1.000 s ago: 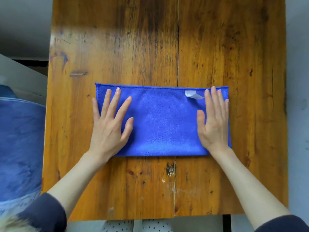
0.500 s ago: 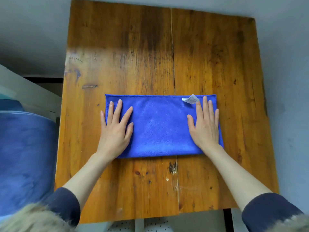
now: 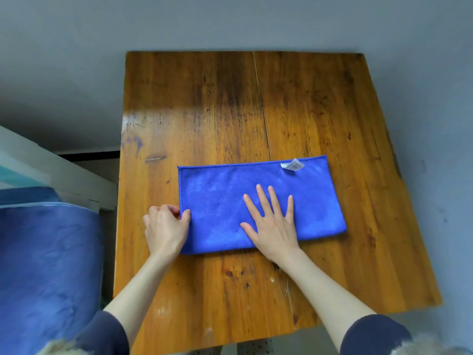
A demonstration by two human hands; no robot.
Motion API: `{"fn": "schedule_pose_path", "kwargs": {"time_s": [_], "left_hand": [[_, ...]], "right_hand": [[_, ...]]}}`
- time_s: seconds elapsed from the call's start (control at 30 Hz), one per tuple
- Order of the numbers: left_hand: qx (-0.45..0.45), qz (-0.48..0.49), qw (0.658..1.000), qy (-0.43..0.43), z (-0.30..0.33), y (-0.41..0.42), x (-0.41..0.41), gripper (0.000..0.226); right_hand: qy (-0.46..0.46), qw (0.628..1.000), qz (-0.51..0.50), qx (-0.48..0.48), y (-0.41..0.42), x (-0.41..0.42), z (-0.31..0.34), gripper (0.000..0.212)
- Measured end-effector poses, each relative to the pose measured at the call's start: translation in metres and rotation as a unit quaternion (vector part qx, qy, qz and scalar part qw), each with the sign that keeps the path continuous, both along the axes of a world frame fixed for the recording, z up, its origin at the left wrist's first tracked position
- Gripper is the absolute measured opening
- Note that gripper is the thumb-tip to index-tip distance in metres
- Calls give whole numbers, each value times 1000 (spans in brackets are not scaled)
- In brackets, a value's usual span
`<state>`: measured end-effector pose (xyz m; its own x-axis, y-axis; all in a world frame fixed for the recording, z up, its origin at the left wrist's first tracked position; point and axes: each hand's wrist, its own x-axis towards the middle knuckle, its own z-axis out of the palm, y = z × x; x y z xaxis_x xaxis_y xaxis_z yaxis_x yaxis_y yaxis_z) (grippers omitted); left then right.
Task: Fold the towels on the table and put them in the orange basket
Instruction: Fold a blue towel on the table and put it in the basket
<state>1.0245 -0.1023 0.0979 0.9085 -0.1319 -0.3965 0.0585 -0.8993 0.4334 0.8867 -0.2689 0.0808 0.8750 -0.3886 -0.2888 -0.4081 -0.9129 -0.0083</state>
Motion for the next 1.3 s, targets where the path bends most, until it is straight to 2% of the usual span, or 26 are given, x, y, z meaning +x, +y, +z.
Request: {"fn": "schedule_pose_path", "kwargs": {"time_s": [0.2,0.43,0.5,0.63,0.77,0.83,0.93,1.07,1.2,1.3], "left_hand": [[19,0,999,34,8,-11,5,17],[-71,47,995,56,19,-12,35,12],[-100,82,987,93,22,-11,50,14],[-165,130,947,242,38,-7,66,37],[-226,136,908,324,56,-9,62,25],[-249,126,907,314,68,-15,56,23],[-261,85,925,262,89,-34,42,30],[-284,1,940,191,108,-74,14,30],[-271,-83,950,135,109,-124,-30,29],[-249,-133,953,114,101,-159,-62,29]], "right_hand": [[29,999,-12,-10,4,2,0,66],[16,997,-64,31,25,20,4,67],[13,996,-75,43,31,27,5,67],[15,994,-79,74,32,31,8,66],[-34,982,-88,165,21,18,22,60],[-94,967,-125,203,14,3,32,53],[-184,937,-191,226,-1,-25,45,41],[-273,871,-319,256,-24,-62,51,28],[-270,793,-421,348,-48,-86,46,26],[-247,739,-445,442,-65,-97,45,29]]}}
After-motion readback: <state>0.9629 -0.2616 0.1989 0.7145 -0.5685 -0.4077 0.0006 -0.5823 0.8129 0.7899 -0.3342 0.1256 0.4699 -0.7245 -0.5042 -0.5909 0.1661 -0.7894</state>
